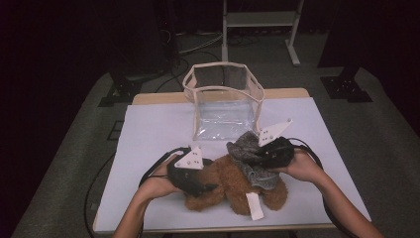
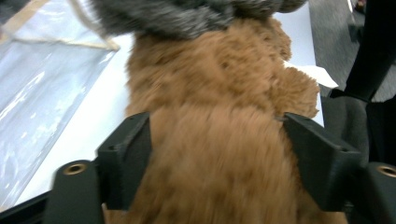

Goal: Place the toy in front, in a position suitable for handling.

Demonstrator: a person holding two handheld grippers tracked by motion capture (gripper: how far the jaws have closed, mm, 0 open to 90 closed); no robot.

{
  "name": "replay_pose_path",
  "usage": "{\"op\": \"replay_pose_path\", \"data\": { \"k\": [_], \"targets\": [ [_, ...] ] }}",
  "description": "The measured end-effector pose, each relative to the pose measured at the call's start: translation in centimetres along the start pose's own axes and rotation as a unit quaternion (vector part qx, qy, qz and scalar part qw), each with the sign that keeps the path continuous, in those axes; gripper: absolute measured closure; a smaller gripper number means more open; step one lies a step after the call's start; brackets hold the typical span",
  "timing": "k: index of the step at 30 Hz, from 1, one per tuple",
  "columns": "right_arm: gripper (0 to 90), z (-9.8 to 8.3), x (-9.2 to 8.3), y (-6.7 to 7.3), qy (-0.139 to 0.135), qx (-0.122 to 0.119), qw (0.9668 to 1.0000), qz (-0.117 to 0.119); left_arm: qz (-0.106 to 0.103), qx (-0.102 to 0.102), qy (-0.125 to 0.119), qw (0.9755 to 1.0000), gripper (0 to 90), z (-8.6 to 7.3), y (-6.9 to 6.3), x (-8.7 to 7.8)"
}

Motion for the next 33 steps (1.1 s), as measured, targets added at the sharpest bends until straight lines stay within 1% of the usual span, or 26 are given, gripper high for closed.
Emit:
{"op": "replay_pose_path", "data": {
  "k": [3,4,6,8,11,14,18,22,23,25,26,29,31,33],
  "targets": [
    [81.5,-0.7,-0.2,0.3,-0.010,0.006,0.9999,0.005,-0.001,-0.023,0.001,0.9997,19.8,-1.0,0.1,-0.8],
    [81.5,-0.9,-0.3,0.4,-0.013,0.008,0.9999,0.008,-0.001,-0.028,0.000,0.9996,18.8,-1.3,0.0,-1.1],
    [81.6,-1.3,-0.4,0.6,-0.016,0.010,0.9998,0.011,-0.001,-0.028,0.002,0.9996,17.9,-1.8,-0.1,-1.5],
    [81.6,-1.6,-0.5,0.9,-0.017,0.012,0.9997,0.012,-0.004,-0.036,0.003,0.9993,18.2,-2.4,0.0,-1.5],
    [81.7,-2.1,-0.7,1.3,-0.012,0.011,0.9998,0.009,0.000,-0.036,-0.003,0.9994,22.9,-2.6,0.1,-1.2],
    [81.7,-2.6,-1.0,1.5,-0.008,0.014,0.9999,0.002,0.009,-0.021,0.002,0.9997,25.6,-2.2,0.4,-0.7],
    [81.8,-3.3,-1.4,1.6,-0.008,0.021,0.9997,-0.006,0.032,0.005,0.013,0.9994,29.6,-1.5,1.3,-0.1],
    [81.8,-3.7,-1.6,1.5,-0.013,0.029,0.9995,-0.009,0.053,0.016,0.023,0.9982,31.2,-0.8,2.2,0.4],
    [81.8,-3.8,-1.7,1.5,-0.014,0.030,0.9994,-0.010,0.060,0.020,0.026,0.9976,31.4,-0.6,2.5,0.5],
    [81.8,-3.9,-1.7,1.4,-0.016,0.033,0.9992,-0.012,0.077,0.019,0.032,0.9963,31.4,-0.4,3.1,0.7],
    [81.8,-4.0,-1.8,1.4,-0.017,0.034,0.9992,-0.012,0.075,0.014,0.033,0.9965,31.4,-0.4,3.2,0.8],
    [81.8,-4.1,-1.7,1.5,-0.019,0.035,0.9991,-0.011,0.046,0.002,0.033,0.9984,31.1,-0.7,3.2,0.8],
    [81.7,-4.0,-1.7,1.6,-0.015,0.029,0.9994,-0.011,0.022,-0.009,0.025,0.9994,30.9,-1.1,3.0,0.9],
    [81.6,-3.6,-1.7,1.9,-0.011,0.024,0.9996,-0.011,0.010,-0.014,0.017,0.9997,30.7,-1.5,2.8,0.9]
  ]
}}
Point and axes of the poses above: each handheld gripper's, and its own axes: x roughly forward along the jaws, z roughly out of its top, y roughly to its left, the point moved 4 cm from there along x, roughly forward along the jaws, and after that the axes turned 12 degrees about z, right-handed, at the moved point
